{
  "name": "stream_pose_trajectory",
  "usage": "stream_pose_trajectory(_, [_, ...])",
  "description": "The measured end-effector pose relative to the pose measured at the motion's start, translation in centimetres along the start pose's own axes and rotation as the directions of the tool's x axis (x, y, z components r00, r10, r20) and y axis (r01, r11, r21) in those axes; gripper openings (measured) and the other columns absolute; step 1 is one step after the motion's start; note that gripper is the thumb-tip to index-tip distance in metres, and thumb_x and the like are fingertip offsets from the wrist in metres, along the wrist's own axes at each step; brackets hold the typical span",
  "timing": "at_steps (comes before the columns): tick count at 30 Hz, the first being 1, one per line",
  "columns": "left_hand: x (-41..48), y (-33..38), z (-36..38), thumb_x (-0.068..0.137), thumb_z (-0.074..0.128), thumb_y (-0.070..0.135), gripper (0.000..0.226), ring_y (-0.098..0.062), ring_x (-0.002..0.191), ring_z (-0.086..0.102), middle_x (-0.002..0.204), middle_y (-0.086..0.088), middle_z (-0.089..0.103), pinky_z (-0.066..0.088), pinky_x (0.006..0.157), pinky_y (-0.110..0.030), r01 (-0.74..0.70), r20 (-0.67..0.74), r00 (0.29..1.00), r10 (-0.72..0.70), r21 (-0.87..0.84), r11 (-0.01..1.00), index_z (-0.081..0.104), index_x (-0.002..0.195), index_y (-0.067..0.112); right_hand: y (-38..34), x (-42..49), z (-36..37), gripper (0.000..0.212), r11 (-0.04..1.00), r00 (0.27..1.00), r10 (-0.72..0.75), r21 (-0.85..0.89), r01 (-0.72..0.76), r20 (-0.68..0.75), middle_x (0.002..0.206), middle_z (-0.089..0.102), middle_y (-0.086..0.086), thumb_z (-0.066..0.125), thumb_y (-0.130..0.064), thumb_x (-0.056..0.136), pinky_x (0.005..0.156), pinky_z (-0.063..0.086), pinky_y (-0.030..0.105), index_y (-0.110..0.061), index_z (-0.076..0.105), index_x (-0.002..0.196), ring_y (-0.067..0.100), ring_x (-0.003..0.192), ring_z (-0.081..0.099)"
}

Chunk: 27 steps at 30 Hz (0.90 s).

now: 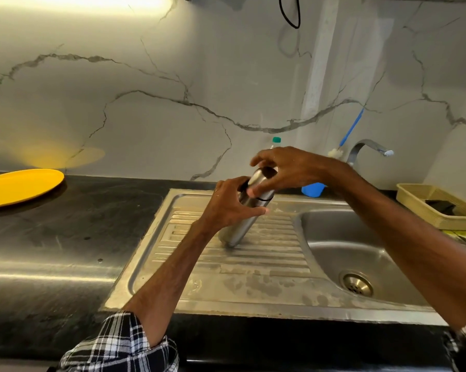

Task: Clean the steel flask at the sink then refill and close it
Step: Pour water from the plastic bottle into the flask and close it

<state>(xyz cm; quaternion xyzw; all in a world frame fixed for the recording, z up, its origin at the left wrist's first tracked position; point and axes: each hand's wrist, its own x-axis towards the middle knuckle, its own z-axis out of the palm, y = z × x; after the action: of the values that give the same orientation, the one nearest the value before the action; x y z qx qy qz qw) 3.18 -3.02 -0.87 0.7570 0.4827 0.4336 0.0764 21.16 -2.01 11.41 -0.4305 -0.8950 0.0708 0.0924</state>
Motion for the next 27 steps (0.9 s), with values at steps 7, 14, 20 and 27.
stream_pose_trajectory(7, [-0.2,0.4,-0.1,0.068,0.09,0.052,0.076,-0.005,0.096,0.062,0.113,0.006,0.07,0.051,0.088,-0.018,0.006,-0.029,1.0,-0.005,0.024,1.0,0.064,0.129,0.015,-0.5,1.5,0.7,0.051,0.994,0.986,0.099,-0.038,-0.105,-0.13,0.078,0.068,0.006,0.068,-0.057,0.087,0.064,0.056,0.025,-0.007,0.066,0.095,0.02,0.068,0.071])
stream_pose_trajectory(14, [0.0,-0.4,-1.1,0.067,0.088,0.057,0.067,-0.007,0.091,0.069,0.104,0.002,0.075,0.053,0.083,-0.014,-0.009,-0.004,1.0,0.009,-0.006,1.0,0.07,0.117,0.016,-0.1,1.8,0.9,0.065,0.997,0.997,-0.066,-0.049,0.068,0.045,0.11,0.06,-0.003,0.092,-0.039,0.063,0.086,0.057,0.032,-0.021,0.062,0.118,0.014,0.099,0.061])
stream_pose_trajectory(20, [-0.5,0.0,0.0,0.069,0.091,0.049,0.058,-0.004,0.08,0.069,0.098,0.004,0.075,0.054,0.075,-0.009,-0.019,-0.09,0.996,0.017,-0.026,0.999,0.071,0.112,0.016,-1.5,2.2,-0.7,0.056,0.997,0.997,0.064,0.039,-0.066,0.049,0.093,0.072,0.009,0.094,-0.035,0.063,0.059,0.061,0.023,-0.003,0.07,0.102,0.019,0.071,0.074])
stream_pose_trajectory(27, [-1.4,-0.1,0.5,0.066,0.091,0.054,0.07,-0.008,0.091,0.068,0.107,0.0,0.076,0.058,0.086,-0.023,0.015,-0.167,0.986,-0.015,-0.002,1.0,0.067,0.121,0.017,-2.9,2.6,1.1,0.027,0.925,0.932,0.337,0.231,-0.301,-0.132,0.073,0.07,0.016,0.08,-0.023,0.082,0.059,0.061,0.031,-0.003,0.062,0.083,0.023,0.051,0.069])
